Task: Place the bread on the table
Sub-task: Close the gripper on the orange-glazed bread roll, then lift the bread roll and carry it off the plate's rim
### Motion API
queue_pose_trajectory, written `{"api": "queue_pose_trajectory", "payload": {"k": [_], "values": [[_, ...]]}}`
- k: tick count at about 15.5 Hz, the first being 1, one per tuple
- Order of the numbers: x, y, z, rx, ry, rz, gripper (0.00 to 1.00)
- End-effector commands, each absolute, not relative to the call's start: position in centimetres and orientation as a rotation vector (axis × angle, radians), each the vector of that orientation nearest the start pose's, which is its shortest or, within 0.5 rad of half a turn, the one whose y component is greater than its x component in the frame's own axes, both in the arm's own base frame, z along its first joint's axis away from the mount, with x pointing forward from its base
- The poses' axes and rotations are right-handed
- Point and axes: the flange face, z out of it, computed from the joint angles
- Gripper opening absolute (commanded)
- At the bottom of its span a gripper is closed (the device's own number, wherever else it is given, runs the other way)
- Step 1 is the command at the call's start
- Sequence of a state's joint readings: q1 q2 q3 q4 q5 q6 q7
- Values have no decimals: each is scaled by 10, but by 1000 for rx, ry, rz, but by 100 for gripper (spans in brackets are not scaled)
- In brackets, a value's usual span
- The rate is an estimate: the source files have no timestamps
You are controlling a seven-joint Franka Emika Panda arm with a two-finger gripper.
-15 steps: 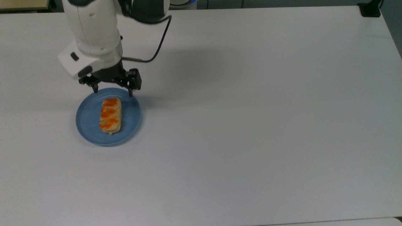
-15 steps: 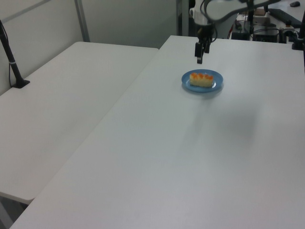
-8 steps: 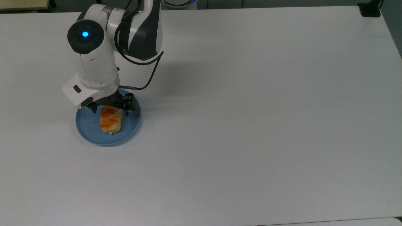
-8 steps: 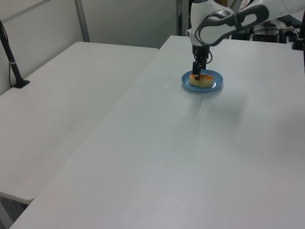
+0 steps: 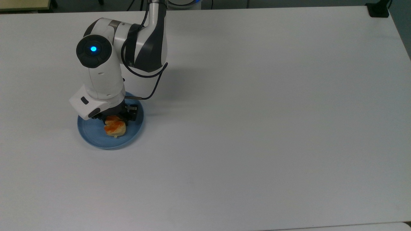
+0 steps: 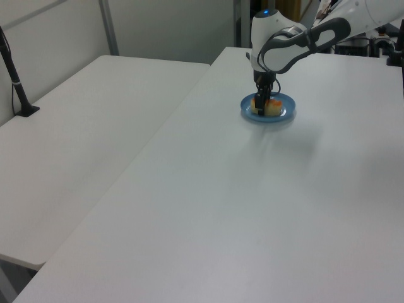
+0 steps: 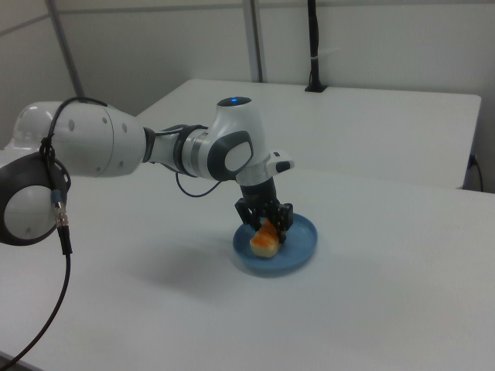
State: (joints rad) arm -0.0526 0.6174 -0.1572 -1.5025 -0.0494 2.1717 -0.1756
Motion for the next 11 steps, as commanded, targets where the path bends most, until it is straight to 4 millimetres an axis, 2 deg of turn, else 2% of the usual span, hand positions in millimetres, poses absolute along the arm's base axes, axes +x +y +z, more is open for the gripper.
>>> {"api": "queue_pose_trajectory", "payload": {"k": [1,4,6,8,10,11], "values": [[697,-139,330,-3270,-100,-92,33],[686,-150,357,-3260,-109,-71,33],[674,-152,366,-3247,-155,-27,33],[655,-152,364,-3235,-196,18,33],[609,-157,348,-3210,-276,117,33],[594,-162,341,-3218,-305,124,33]]}}
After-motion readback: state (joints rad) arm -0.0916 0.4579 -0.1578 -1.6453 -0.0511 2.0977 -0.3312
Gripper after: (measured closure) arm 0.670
